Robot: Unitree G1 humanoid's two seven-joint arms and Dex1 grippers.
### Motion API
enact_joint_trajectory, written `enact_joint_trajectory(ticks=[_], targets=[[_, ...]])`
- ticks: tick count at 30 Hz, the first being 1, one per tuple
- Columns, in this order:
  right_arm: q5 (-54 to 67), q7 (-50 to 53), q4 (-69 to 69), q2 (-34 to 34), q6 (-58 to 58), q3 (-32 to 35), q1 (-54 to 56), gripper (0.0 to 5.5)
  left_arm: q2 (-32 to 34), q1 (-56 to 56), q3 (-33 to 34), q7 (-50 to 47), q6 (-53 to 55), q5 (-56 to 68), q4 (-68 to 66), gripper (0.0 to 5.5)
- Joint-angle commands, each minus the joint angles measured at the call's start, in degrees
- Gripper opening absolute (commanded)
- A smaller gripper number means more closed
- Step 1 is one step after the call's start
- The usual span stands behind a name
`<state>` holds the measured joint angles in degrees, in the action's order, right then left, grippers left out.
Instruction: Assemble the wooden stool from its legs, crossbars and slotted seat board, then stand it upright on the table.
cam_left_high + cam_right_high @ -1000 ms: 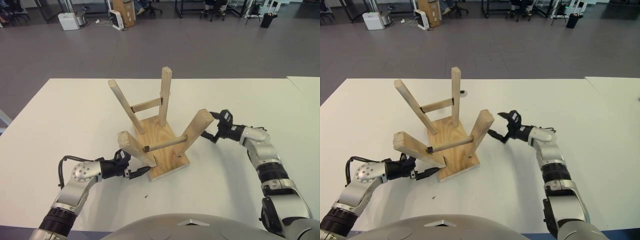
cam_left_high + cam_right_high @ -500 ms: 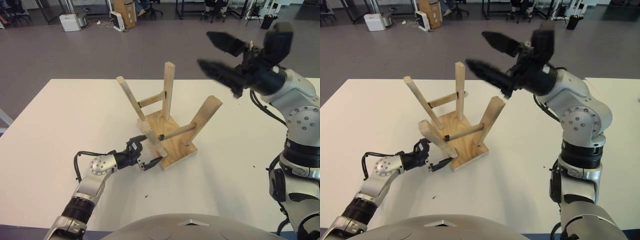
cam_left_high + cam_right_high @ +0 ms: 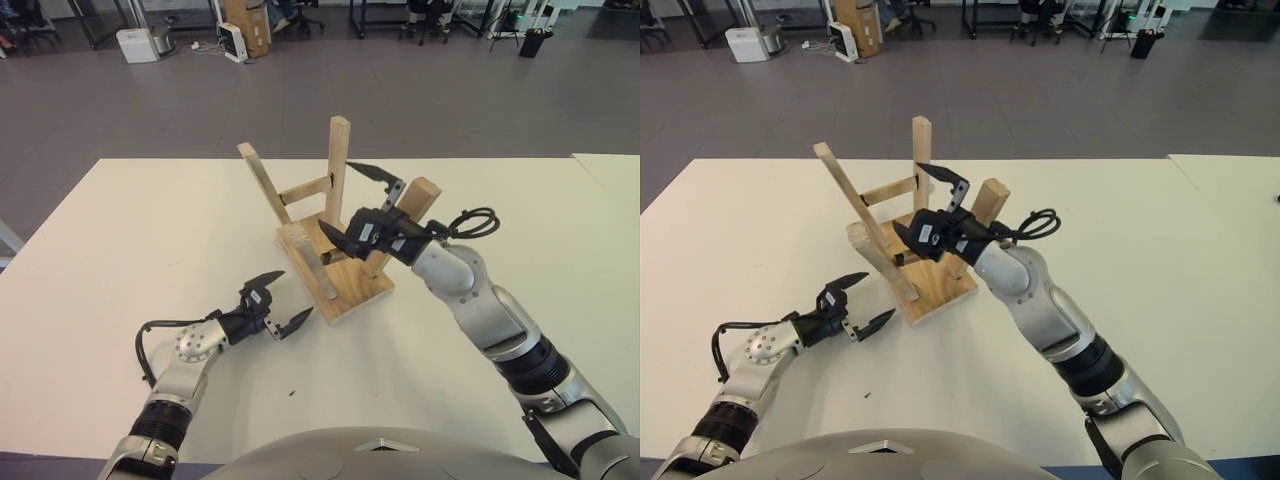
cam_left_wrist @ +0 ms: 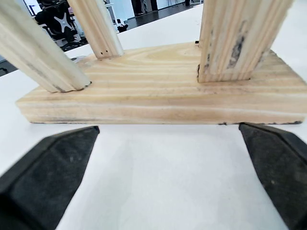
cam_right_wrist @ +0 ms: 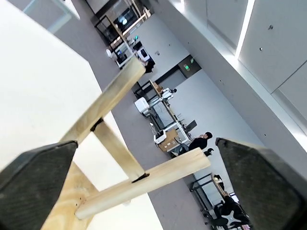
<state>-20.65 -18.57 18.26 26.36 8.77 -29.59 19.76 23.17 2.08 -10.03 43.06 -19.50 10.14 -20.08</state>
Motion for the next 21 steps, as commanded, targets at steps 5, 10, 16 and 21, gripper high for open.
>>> enact_joint_trajectory(ticks=[5, 10, 16, 21], targets=[[-4.8, -6.2, -7.4, 0.4, 2.1, -4.8, -3.5, 5.4, -0.8, 0.1, 1.8, 0.4, -4.0, -1.8, -10.8, 5.36], [17.3, -14.8, 2.7, -4.3, 13.2, 9.0, 0.8, 5.4, -0.8, -0.4, 7.1, 6.7, -8.2, 7.1, -12.9, 5.36], [52.5, -16.1, 5.5, -7.8, 29.1, 35.4, 20.6, 5.4, 12.6, 8.6, 18.8, 4.4, 14.3, 35.3, 39.0, 5.36], [56.5, -7.9, -3.9, -8.1, 27.2, 44.3, 25.6, 5.4, 17.2, -10.1, 20.8, -14.3, 27.0, 45.8, 56.3, 5.36]])
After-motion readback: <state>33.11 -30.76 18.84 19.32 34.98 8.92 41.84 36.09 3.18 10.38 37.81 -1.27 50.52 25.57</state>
